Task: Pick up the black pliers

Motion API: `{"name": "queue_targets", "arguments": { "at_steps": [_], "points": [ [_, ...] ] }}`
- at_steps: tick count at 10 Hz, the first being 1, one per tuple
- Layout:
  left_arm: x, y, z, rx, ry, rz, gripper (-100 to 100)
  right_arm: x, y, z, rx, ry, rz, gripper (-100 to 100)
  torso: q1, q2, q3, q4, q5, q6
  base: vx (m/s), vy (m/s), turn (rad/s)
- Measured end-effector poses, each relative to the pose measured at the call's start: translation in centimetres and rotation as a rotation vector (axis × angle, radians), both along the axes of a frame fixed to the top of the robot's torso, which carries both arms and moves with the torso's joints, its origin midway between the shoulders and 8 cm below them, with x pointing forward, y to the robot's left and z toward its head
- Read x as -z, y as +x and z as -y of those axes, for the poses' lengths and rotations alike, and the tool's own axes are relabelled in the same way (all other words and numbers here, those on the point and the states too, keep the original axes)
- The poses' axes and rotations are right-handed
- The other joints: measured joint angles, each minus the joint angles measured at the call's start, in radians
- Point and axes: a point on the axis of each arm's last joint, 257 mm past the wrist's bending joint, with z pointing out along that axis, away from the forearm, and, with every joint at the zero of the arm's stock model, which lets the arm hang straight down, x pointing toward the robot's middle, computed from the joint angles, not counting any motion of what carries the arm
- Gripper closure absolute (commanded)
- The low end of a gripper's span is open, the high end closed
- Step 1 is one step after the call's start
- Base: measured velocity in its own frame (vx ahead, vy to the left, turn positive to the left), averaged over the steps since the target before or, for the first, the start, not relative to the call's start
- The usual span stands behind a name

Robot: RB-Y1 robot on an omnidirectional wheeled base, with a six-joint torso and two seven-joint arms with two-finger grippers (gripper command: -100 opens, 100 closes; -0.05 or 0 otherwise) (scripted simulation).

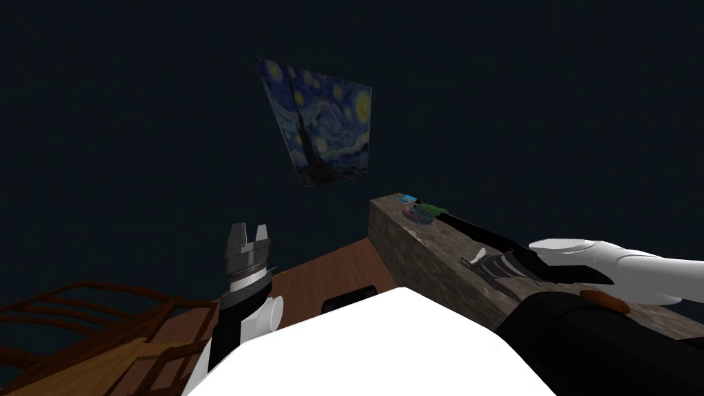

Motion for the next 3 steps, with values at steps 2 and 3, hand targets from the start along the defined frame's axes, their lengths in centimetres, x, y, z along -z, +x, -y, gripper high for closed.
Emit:
{"name": "queue_targets", "arguments": {
  "at_steps": [2,3],
  "points": [
    [0.00,0.00,0.00,0.000,0.000,0.000,0,-0.83,1.12,-0.62,-0.050,0.002,0.000,100,0.000,-0.002,-0.001,0.000,0.000,-0.001,0.077,0.010,-0.145],
    [-0.01,0.00,0.01,0.000,0.000,0.000,0,-0.88,1.16,-0.67,-0.054,0.002,0.000,0,-0.001,0.000,0.000,0.000,-0.001,-0.002,0.007,0.003,0.010]
  ]
}}
